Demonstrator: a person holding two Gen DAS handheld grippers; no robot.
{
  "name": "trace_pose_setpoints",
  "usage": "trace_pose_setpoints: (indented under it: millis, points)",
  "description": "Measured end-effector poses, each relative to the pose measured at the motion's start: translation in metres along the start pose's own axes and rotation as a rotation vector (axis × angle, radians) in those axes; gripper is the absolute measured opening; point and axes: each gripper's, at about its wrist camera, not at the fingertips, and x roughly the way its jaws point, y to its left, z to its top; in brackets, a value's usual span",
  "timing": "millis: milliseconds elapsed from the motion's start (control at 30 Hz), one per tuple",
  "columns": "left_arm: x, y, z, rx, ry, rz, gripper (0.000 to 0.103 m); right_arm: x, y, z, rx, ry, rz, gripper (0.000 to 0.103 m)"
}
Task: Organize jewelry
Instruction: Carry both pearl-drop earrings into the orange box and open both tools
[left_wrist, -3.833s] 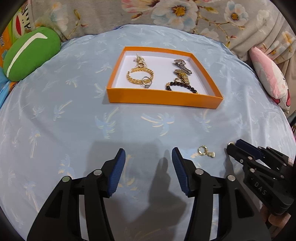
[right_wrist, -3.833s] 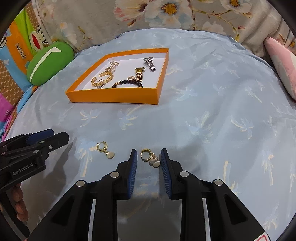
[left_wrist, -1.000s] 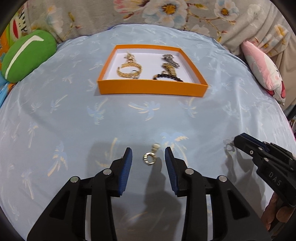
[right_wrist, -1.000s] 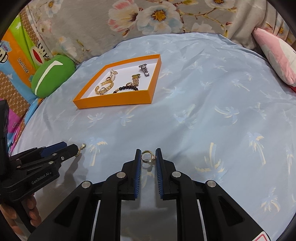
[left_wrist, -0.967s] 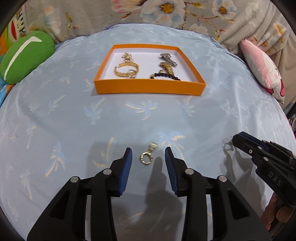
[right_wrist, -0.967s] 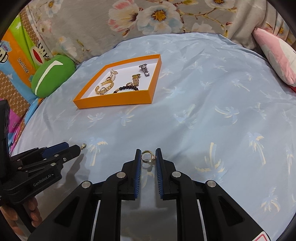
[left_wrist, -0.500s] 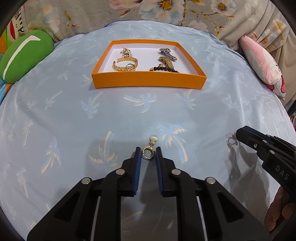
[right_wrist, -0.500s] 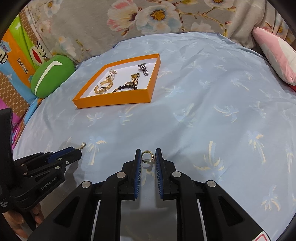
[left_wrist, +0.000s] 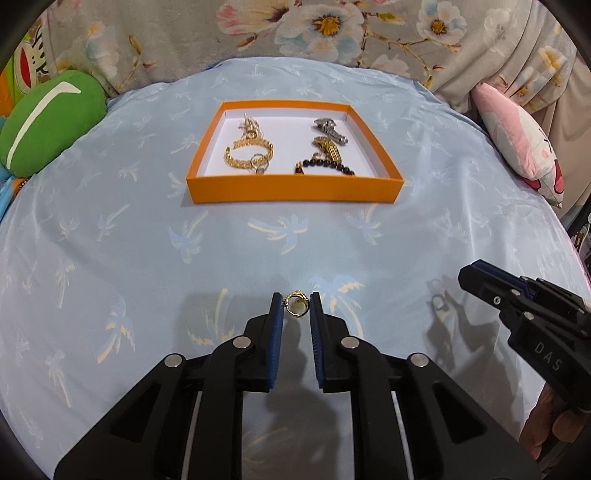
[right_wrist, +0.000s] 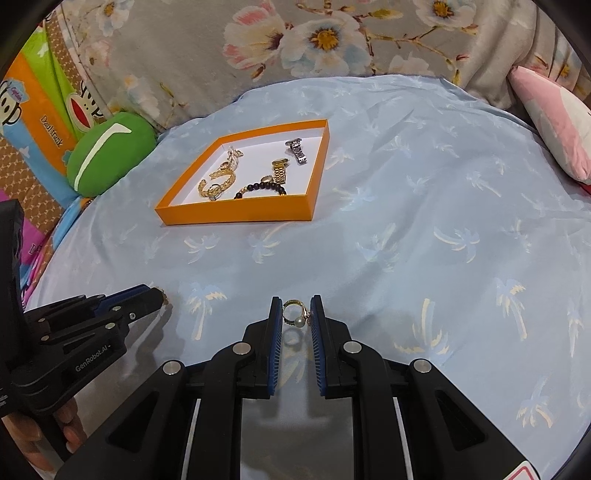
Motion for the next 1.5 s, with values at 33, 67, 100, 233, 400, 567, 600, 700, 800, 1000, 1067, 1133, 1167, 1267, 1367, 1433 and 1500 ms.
trace_pose_setpoints:
  millis: [33,67,100,233,400,567,600,700,800,1000,1067,1133,1167,1267,1367,1433,1500]
  points:
    - [-0.001,0.0,0.002,0.001,-0.006,0.002,0.014,0.0,0.0,0.001,-0.001,-0.002,0.001,0.014]
    - [-0.002,0.001,0.005,-0.001,-0.012,0.001,0.014,-0.001,0.001,0.003,-0.002,-0.005,0.001,0.014]
    - [-0.003,0.001,0.007,-0.002,-0.015,0.004,0.014,-0.001,0.002,0.005,-0.003,-0.007,0.002,0.014]
    - [-0.003,0.005,0.016,-0.008,-0.028,0.01,0.014,0.001,0.004,0.013,-0.009,-0.014,0.006,0.014]
    - [-0.002,0.011,0.025,-0.018,-0.038,0.016,0.014,0.007,0.007,0.023,-0.006,-0.019,0.018,0.014]
    - [0.001,0.018,0.033,-0.028,-0.044,0.024,0.014,0.016,0.01,0.034,-0.011,-0.022,0.022,0.014]
    - [0.002,0.02,0.035,-0.03,-0.048,0.026,0.014,0.018,0.01,0.037,-0.011,-0.022,0.026,0.014]
    - [0.003,0.024,0.042,-0.034,-0.057,0.033,0.014,0.023,0.015,0.046,-0.019,-0.029,0.028,0.014]
    - [0.005,0.028,0.052,-0.034,-0.069,0.041,0.014,0.03,0.019,0.059,-0.03,-0.038,0.031,0.014]
    - [0.014,0.035,0.084,-0.029,-0.104,0.061,0.014,0.049,0.025,0.091,-0.042,-0.055,0.045,0.014]
    - [0.02,0.037,0.096,-0.028,-0.112,0.067,0.014,0.057,0.027,0.103,-0.047,-0.06,0.047,0.014]
    - [0.026,0.039,0.109,-0.028,-0.121,0.076,0.014,0.067,0.028,0.116,-0.047,-0.064,0.051,0.014]
    - [0.03,0.04,0.116,-0.029,-0.125,0.076,0.014,0.072,0.028,0.123,-0.047,-0.066,0.053,0.014]
    - [0.044,0.043,0.136,-0.031,-0.133,0.088,0.014,0.088,0.031,0.141,-0.053,-0.065,0.056,0.014]
    - [0.058,0.046,0.152,-0.034,-0.136,0.095,0.014,0.105,0.034,0.159,-0.057,-0.061,0.059,0.014]
    - [0.068,0.047,0.162,-0.035,-0.135,0.098,0.014,0.115,0.034,0.17,-0.055,-0.061,0.063,0.014]
    - [0.077,0.047,0.172,-0.031,-0.136,0.105,0.014,0.124,0.035,0.181,-0.052,-0.059,0.069,0.014]
